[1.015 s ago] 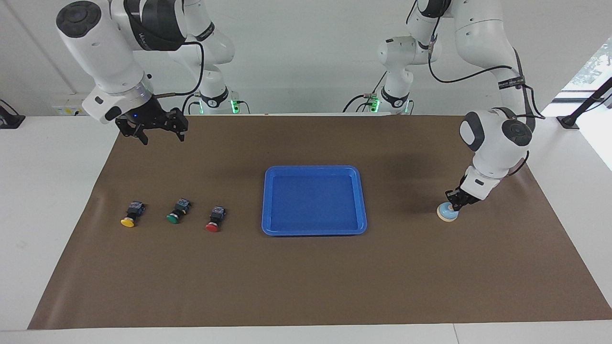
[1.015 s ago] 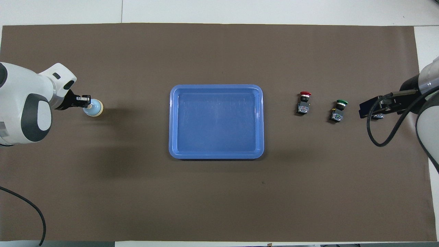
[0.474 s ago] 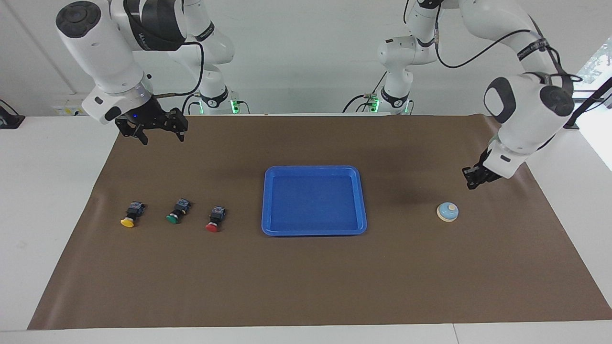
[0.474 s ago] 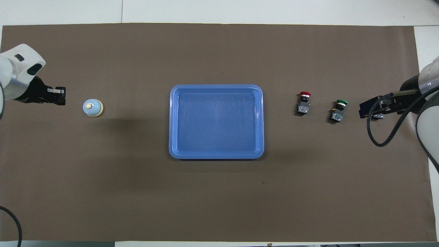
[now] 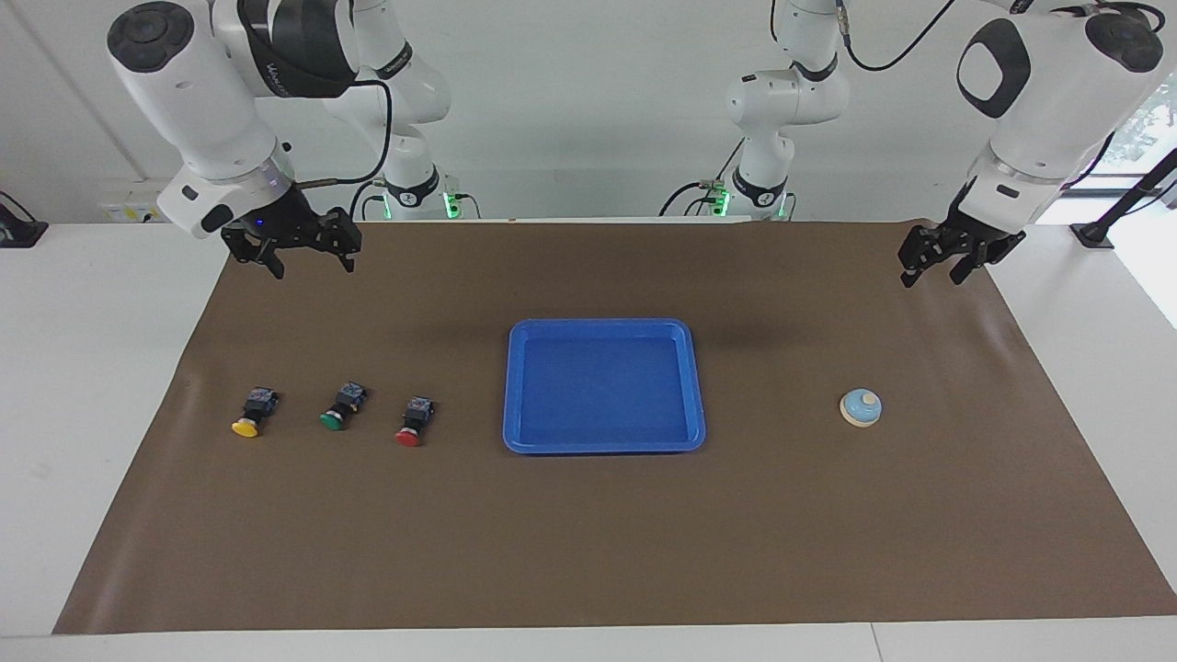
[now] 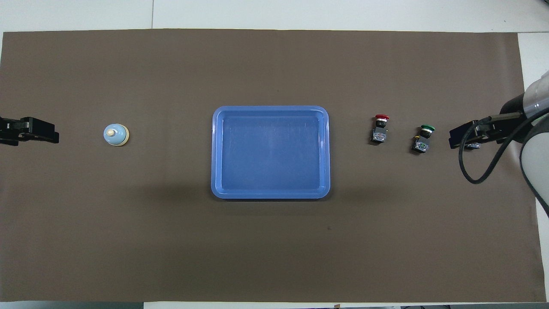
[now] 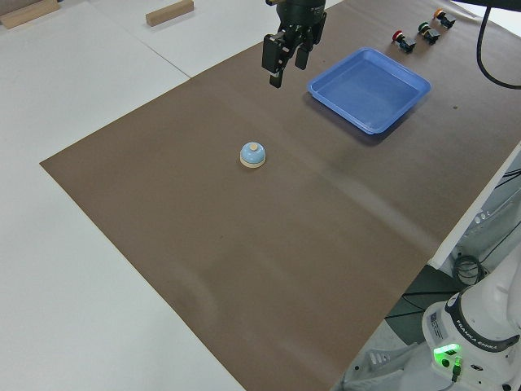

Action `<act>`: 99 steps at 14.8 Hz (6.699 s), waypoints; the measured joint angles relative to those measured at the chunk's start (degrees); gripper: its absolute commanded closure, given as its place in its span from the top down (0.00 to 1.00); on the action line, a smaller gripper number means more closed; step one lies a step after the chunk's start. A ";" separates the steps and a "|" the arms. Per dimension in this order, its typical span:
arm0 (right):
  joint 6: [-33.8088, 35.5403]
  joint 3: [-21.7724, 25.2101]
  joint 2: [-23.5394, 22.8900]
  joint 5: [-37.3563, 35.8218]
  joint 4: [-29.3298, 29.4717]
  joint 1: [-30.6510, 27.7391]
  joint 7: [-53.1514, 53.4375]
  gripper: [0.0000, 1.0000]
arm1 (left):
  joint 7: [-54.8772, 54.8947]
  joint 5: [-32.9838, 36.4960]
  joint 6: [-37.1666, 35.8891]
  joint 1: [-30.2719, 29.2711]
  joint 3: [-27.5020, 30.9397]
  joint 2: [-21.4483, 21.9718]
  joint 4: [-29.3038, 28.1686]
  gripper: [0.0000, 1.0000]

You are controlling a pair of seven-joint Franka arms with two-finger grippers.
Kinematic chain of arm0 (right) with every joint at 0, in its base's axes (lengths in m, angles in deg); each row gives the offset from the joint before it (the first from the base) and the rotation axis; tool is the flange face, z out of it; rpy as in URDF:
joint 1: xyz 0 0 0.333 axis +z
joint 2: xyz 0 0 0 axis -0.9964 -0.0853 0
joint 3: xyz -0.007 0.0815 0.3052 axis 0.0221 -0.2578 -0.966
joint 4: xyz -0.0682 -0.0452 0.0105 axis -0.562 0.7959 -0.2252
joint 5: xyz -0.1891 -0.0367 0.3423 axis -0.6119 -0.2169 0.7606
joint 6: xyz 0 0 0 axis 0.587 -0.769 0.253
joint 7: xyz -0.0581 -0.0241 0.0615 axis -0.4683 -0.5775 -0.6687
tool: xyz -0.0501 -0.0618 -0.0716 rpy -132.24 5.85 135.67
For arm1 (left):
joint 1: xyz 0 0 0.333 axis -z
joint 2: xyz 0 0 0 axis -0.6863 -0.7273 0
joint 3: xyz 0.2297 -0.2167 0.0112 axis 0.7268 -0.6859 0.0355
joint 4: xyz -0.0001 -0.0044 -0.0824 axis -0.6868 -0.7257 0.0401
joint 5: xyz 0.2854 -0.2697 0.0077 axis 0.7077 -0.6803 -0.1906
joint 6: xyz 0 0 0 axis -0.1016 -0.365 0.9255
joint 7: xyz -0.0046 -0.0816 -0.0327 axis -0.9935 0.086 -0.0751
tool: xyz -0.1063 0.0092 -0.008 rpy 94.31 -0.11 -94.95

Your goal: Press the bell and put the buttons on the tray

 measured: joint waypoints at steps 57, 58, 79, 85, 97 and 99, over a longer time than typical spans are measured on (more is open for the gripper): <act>-40.26 -0.69 -22.56 -6.68 -13.06 7.65 23.69 0.21 | -0.02 0.00 -6.48 0.32 0.39 -1.50 3.38 1.00; -40.75 -0.69 -22.56 -6.69 -13.40 7.66 23.82 0.00 | -0.02 0.00 -6.48 0.32 0.39 -1.50 3.39 1.00; -22.75 -1.18 -18.62 -0.07 -1.39 27.87 37.18 0.00 | -0.02 0.00 -6.48 0.32 0.39 -1.50 3.38 1.00; -31.65 -0.97 -21.54 -0.02 -5.61 29.42 37.79 0.00 | -0.02 0.00 -6.48 0.32 0.39 -1.50 3.39 1.00; -39.56 -0.41 -24.85 0.01 -9.36 27.35 38.21 1.00 | -0.02 0.00 -6.48 0.31 0.39 -1.50 3.38 1.00; -39.53 -0.43 -24.82 0.02 -9.26 27.63 39.75 1.00 | -0.02 0.00 -6.48 0.32 0.39 -1.50 3.39 1.00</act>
